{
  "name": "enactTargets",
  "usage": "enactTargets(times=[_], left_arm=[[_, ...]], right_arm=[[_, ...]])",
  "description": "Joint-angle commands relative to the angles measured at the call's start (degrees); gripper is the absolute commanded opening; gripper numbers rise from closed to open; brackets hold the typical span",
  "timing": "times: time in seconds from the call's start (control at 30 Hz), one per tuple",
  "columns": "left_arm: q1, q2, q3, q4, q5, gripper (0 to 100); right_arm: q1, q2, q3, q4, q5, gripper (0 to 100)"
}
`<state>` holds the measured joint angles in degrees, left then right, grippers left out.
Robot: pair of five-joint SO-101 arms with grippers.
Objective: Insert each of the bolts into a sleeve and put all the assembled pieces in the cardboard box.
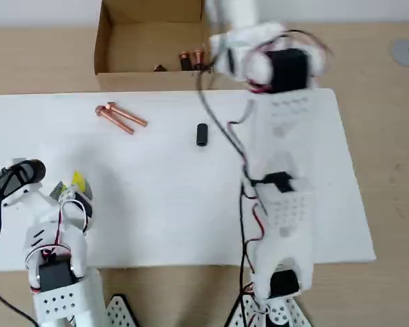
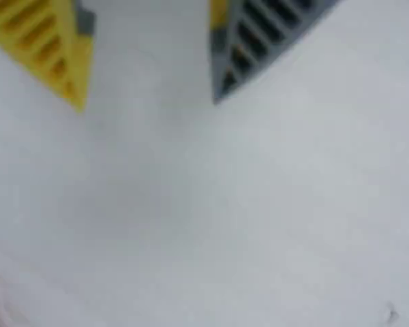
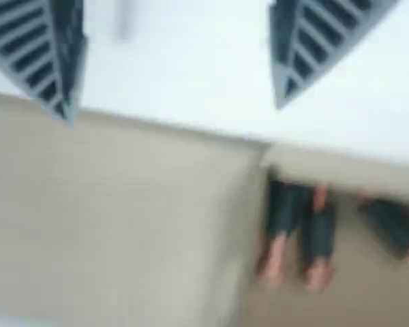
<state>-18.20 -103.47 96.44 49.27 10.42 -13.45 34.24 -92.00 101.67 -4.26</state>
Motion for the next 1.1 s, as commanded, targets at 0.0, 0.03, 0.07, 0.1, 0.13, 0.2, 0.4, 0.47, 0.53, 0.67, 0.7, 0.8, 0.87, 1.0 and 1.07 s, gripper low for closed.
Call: enactTargets(times=[0.0, 0.03, 0.07, 0.1, 0.13, 0.2, 0.4, 0.47, 0.53, 0.67, 0.7, 0.8, 0.87, 1.0, 1.07], left_arm=[[-0.9, 3.2, -4.1, 2.3, -2.4, 14], [-0.7, 5.2, -6.0, 4.7, -2.5, 14], [-0.6, 7.7, -8.1, 7.0, -2.5, 14], [-0.7, 10.5, -10.5, 8.0, -2.6, 14], [-0.9, 13.4, -13.1, 8.0, -2.7, 14], [-0.8, 19.8, -20.1, 7.9, -4.5, 14], [-0.6, 44.5, -45.5, 12.4, -8.4, 14], [-0.6, 53.5, -52.4, 15.2, -8.3, 14], [-0.6, 62.0, -57.6, 17.0, -8.4, 14], [-0.6, 77.1, -65.8, 22.2, -8.4, 13], [-0.6, 80.0, -67.2, 23.6, -8.4, 13], [-0.4, 85.8, -70.8, 25.1, -8.4, 13], [1.4, 88.1, -72.7, 25.4, -8.4, 13], [8.1, 91.3, -75.1, 25.3, -7.7, 13], [9.4, 93.2, -76.7, 24.8, -5.3, 13]], right_arm=[[3.1, -9.6, 4.7, 1.1, -0.2, 22.8], [3.4, -11.7, 8.9, 1.1, -0.2, 22.8], [3.4, -14.2, 14.7, 1.1, -0.2, 22.8], [3.5, -17.2, 21.5, 1.1, -0.2, 22.8], [3.5, -20.6, 29.4, 1.1, -0.2, 22.8], [3.2, -28.9, 45.8, 1.0, -0.2, 22.8], [4.4, -51.6, 84.7, 0.6, 0.0, 22.8], [6.8, -55.9, 91.6, -1.1, 0.0, 22.8], [10.2, -58.1, 95.5, -4.0, 0.0, 22.8], [18.0, -57.0, 98.2, -9.3, 0.0, 22.8], [19.6, -56.0, 99.0, -11.7, -0.4, 22.8], [22.2, -51.1, 101.8, -16.1, -2.9, 22.8], [22.1, -46.4, 103.9, -17.8, -4.0, 22.8], [20.5, -35.3, 104.9, -25.0, -4.0, 22.8], [20.2, -30.8, 102.7, -26.2, -4.3, 22.8]])
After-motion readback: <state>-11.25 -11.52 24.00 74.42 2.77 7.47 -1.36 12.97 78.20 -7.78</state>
